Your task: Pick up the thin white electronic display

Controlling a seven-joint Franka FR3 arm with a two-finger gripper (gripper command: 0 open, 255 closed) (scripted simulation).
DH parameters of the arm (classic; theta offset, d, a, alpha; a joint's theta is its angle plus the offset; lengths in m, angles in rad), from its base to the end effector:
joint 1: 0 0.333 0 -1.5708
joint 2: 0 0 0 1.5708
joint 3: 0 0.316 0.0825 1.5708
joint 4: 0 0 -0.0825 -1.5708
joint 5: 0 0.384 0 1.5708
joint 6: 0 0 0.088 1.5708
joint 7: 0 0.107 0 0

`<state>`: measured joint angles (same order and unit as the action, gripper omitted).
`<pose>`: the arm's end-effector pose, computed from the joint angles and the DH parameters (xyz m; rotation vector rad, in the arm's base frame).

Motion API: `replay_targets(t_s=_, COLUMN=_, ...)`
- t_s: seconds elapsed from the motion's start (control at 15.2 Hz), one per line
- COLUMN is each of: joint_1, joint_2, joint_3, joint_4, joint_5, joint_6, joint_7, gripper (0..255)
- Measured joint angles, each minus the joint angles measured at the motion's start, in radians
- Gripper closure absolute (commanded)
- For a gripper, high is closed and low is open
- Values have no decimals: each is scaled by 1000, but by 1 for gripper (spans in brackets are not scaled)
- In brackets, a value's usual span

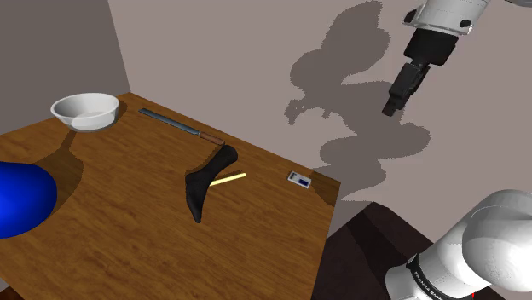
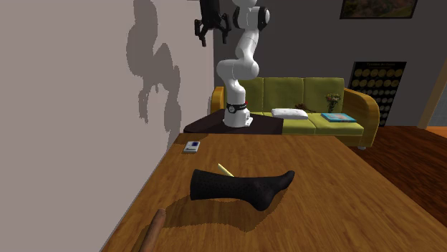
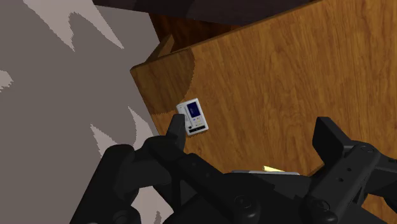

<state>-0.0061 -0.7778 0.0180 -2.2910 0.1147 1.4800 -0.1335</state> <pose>0.2999 0.0186 0.6112 -3.0293 -0.2254 0.0407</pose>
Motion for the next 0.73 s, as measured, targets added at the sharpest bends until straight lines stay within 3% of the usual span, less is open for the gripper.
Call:
replay_targets(t_s=0.2, joint_1=1, joint_2=10, joint_3=-1, joint_4=-32, joint_5=-6, joint_6=41, joint_7=-14, gripper=0)
replay_targets(t_s=0.73, joint_1=13, joint_2=117, joint_3=11, joint_4=-205, joint_5=-22, joint_6=326, joint_7=-78, gripper=0)
